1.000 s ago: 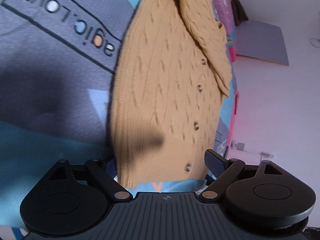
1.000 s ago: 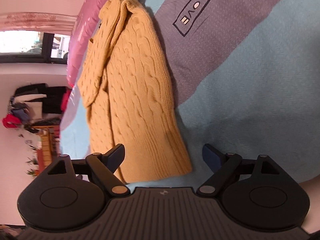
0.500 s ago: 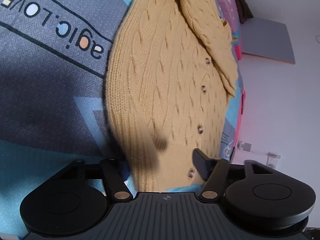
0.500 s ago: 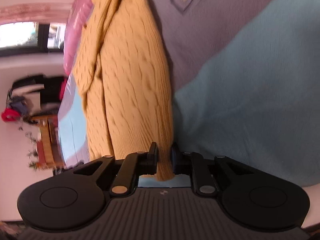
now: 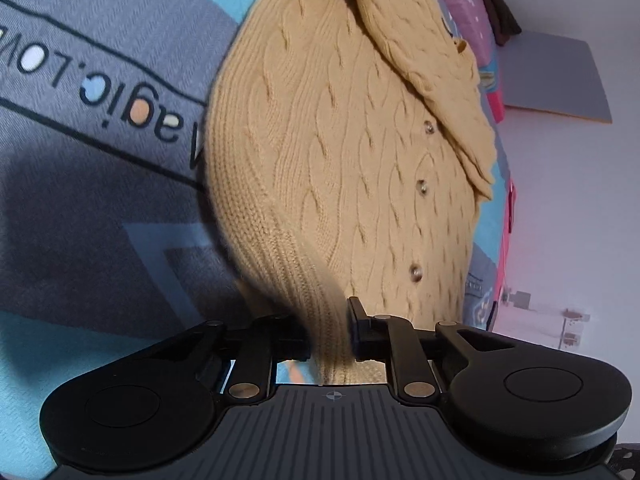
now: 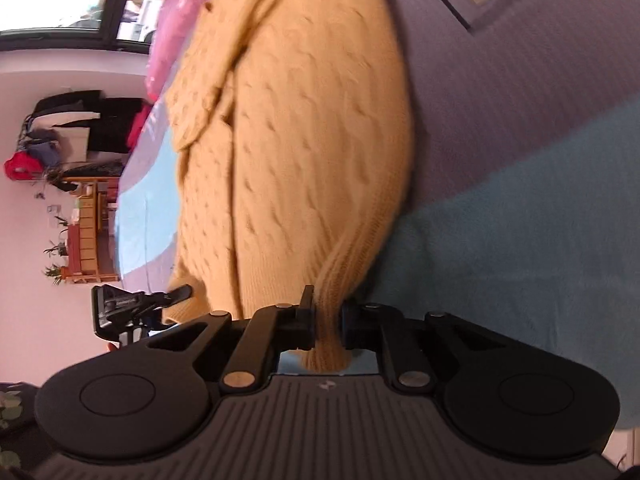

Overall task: Fold small clothes
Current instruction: 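Lift the hem with both grippers and fold it over onto the collar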

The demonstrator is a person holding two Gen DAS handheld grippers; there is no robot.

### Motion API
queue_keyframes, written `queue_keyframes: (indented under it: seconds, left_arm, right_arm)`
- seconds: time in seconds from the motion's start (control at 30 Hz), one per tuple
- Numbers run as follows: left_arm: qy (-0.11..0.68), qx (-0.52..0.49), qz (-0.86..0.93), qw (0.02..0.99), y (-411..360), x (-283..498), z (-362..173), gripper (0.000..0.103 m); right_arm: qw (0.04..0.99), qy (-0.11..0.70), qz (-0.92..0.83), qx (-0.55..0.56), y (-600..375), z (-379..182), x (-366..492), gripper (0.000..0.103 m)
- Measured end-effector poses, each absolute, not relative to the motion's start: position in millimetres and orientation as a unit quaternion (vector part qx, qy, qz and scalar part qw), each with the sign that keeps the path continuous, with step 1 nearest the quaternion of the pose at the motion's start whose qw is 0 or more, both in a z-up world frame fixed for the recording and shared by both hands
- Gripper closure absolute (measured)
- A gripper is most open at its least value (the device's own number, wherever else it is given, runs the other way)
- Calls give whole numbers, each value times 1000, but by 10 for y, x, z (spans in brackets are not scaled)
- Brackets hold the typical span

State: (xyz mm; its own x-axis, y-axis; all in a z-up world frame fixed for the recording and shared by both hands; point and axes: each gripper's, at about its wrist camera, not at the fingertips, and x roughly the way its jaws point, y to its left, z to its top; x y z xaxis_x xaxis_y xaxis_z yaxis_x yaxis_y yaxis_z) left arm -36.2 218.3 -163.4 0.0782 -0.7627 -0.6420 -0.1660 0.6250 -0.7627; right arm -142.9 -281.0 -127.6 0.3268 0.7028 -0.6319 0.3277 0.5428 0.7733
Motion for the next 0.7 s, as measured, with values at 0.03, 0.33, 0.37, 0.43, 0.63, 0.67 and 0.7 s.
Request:
queue_keyframes:
  seconds: [0.03, 0.33, 0.37, 0.43, 0.63, 0.67, 0.7]
  left_arm:
    - [632, -367, -231, 642, 2190, -353, -1601, 21]
    - [570, -394, -224, 685, 2222, 19, -1170, 23]
    - [564, -395, -226, 689, 2220, 90, -1130, 23]
    - [556, -394, -226, 696, 2205, 234, -1071, 24]
    - [541, -378, -223, 718, 2137, 704, -965, 25]
    - [539, -377, -221, 720, 2121, 794, -956, 25]
    - [538, -377, -220, 721, 2096, 886, -950, 25]
  right_arm:
    - [678, 555, 140, 461, -2836, -1235, -1396, 90]
    - [709, 493, 187, 468, -2902, -874, -799, 90]
    - [712, 488, 191, 468, -2914, -847, -725, 90]
    - [716, 476, 197, 472, -2933, -812, -567, 90]
    - [726, 449, 200, 481, -3065, -790, -103, 90]
    - [727, 446, 200, 483, -3086, -793, -28, 90]
    - [729, 442, 200, 483, -3100, -793, 65, 90]
